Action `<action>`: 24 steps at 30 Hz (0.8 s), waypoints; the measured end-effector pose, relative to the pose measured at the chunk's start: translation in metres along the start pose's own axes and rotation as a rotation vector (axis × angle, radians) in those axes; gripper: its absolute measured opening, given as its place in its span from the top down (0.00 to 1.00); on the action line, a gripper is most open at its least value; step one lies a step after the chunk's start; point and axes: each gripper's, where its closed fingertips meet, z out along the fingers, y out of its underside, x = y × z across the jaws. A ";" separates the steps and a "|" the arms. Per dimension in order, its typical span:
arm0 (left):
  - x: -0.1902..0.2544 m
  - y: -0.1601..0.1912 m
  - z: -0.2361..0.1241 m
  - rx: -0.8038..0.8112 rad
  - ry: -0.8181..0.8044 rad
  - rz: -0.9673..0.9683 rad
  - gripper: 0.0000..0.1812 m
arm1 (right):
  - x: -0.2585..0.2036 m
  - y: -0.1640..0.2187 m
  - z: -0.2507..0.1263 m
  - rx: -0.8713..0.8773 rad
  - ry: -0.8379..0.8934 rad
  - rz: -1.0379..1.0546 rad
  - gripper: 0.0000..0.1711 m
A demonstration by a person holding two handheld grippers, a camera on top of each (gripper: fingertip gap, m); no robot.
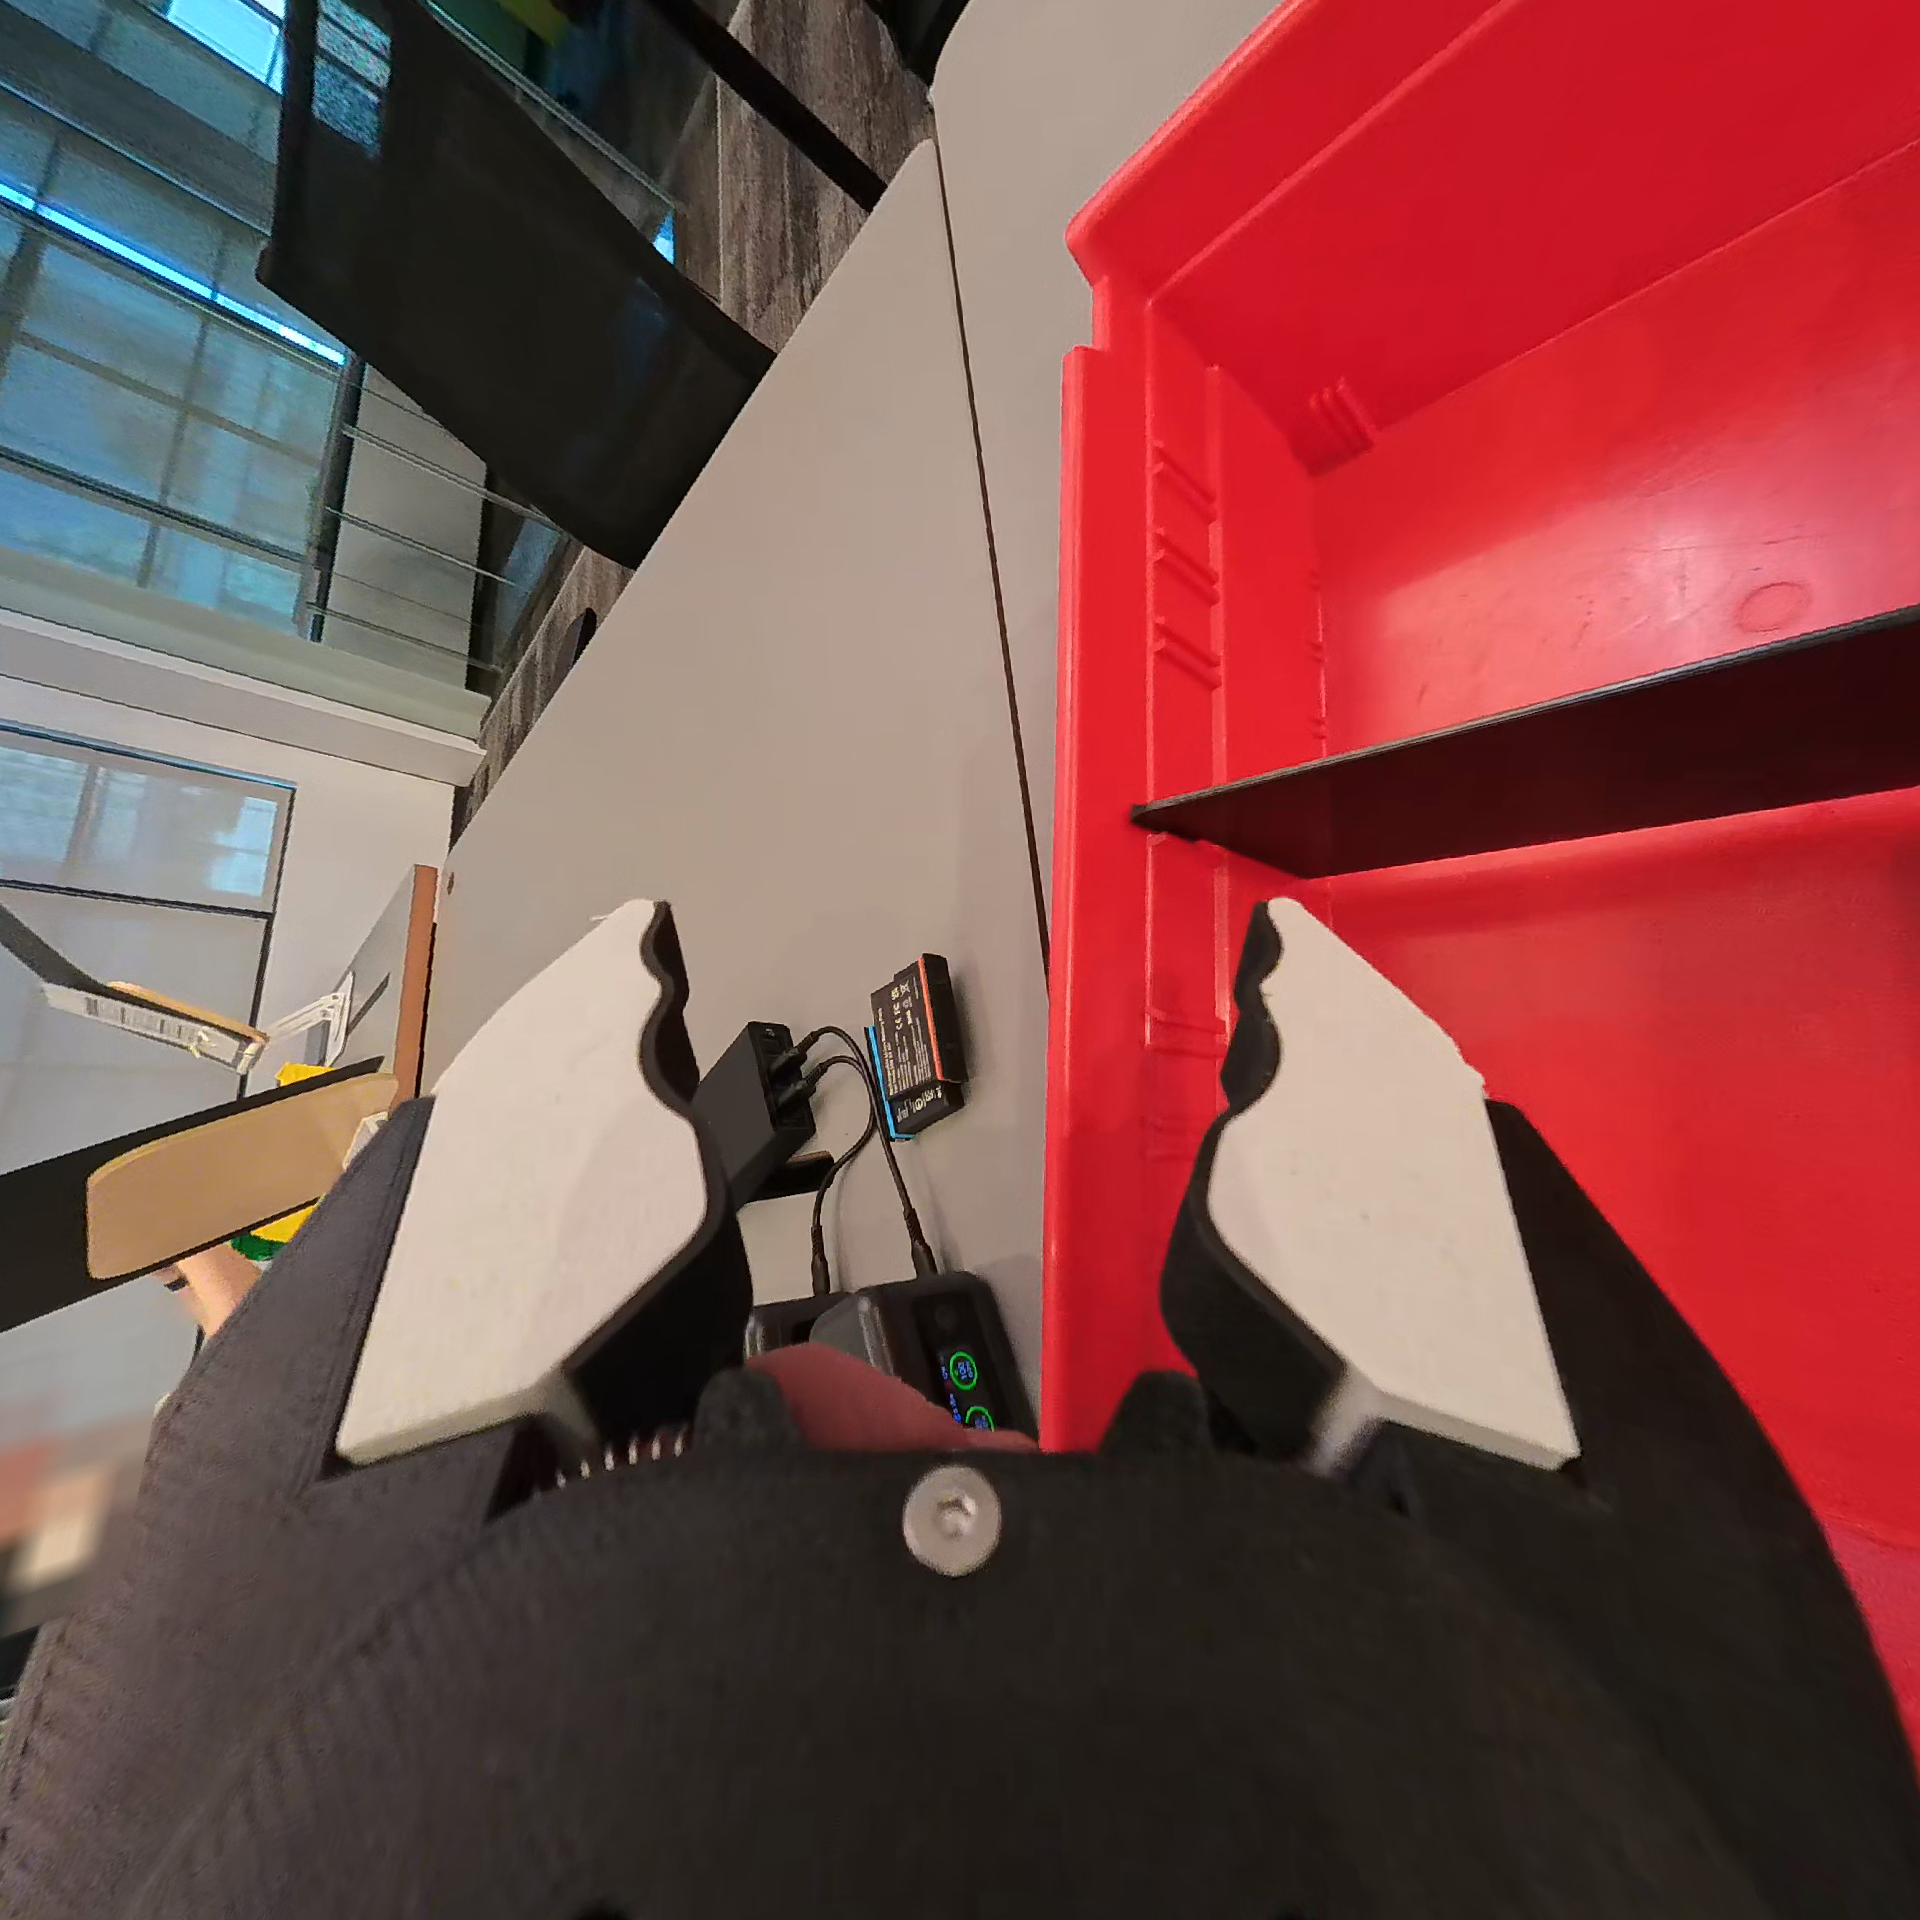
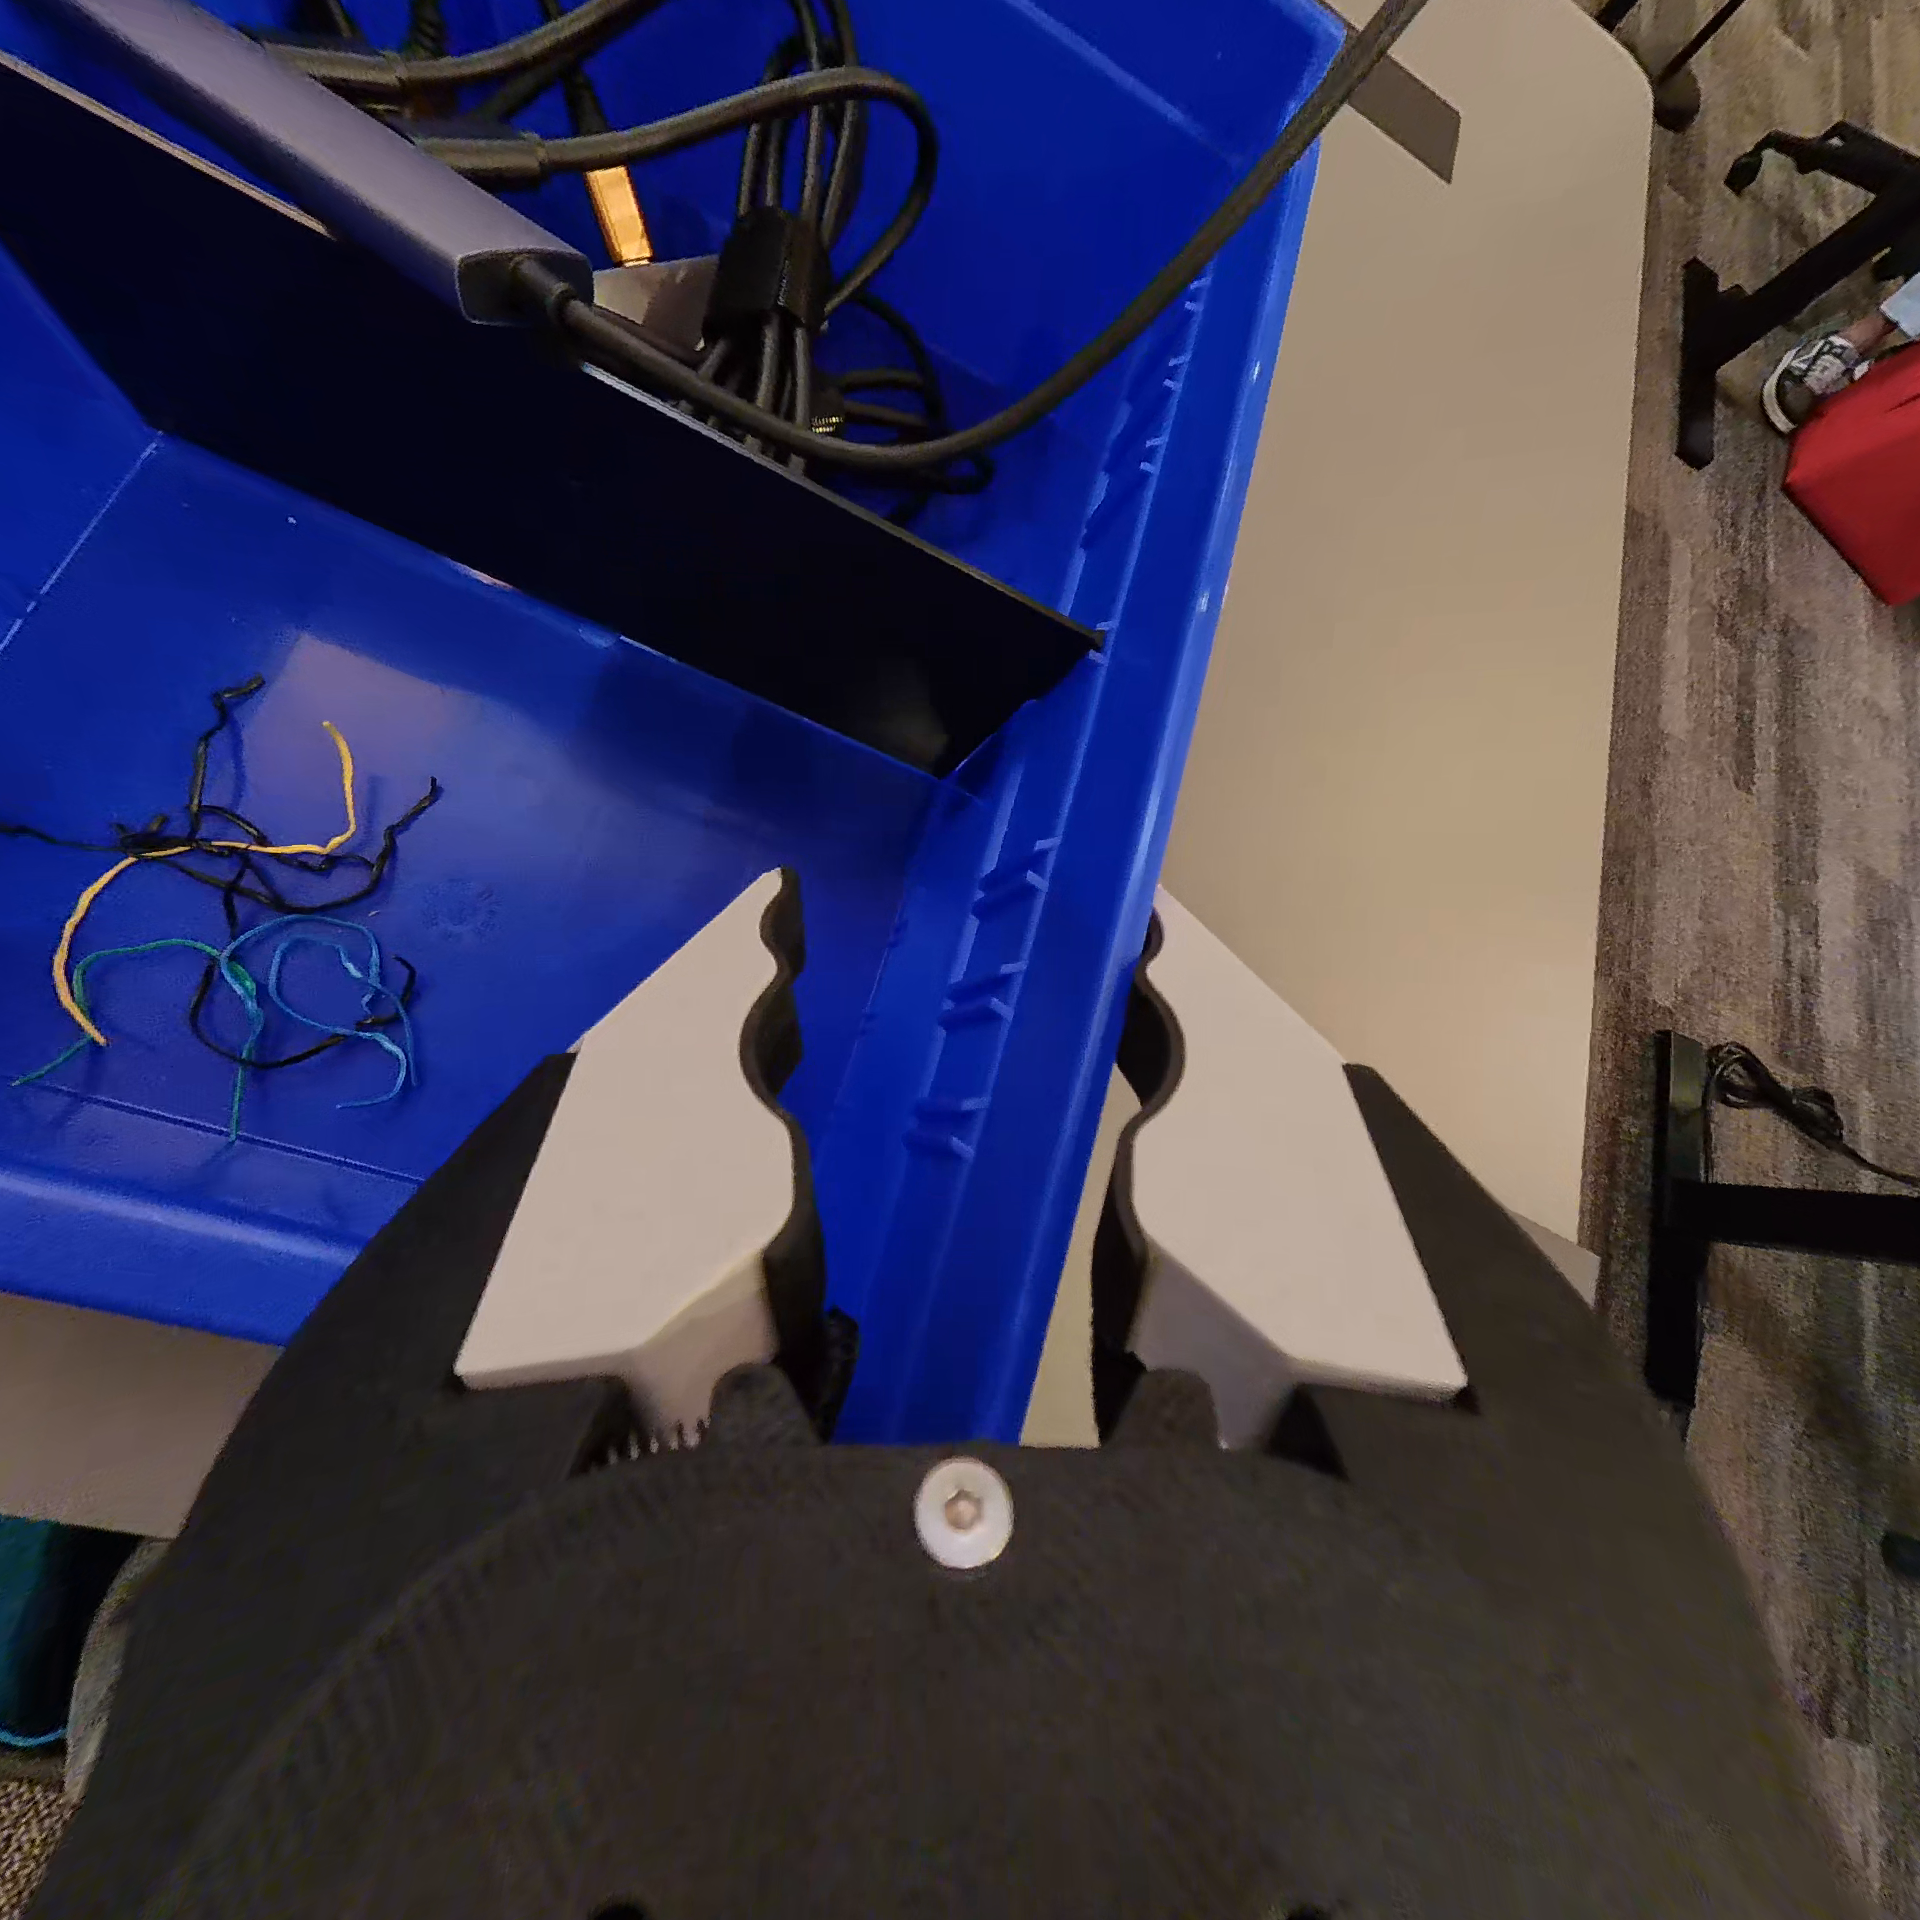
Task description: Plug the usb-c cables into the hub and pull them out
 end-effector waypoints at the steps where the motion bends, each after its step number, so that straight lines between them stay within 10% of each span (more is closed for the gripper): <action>1: 0.000 0.002 0.002 -0.003 -0.002 -0.002 0.45 | -0.001 -0.001 0.001 0.001 -0.001 -0.003 0.66; 11: 0.026 0.044 0.028 -0.147 0.224 -0.119 0.55 | -0.015 -0.017 0.005 0.029 -0.048 -0.027 0.75; 15: 0.055 0.057 0.031 -0.176 0.409 -0.134 0.80 | -0.028 -0.027 0.007 0.059 -0.104 -0.021 0.79; 24: 0.077 0.041 0.008 -0.128 0.635 -0.213 0.94 | -0.067 -0.053 0.011 0.100 -0.204 -0.012 0.80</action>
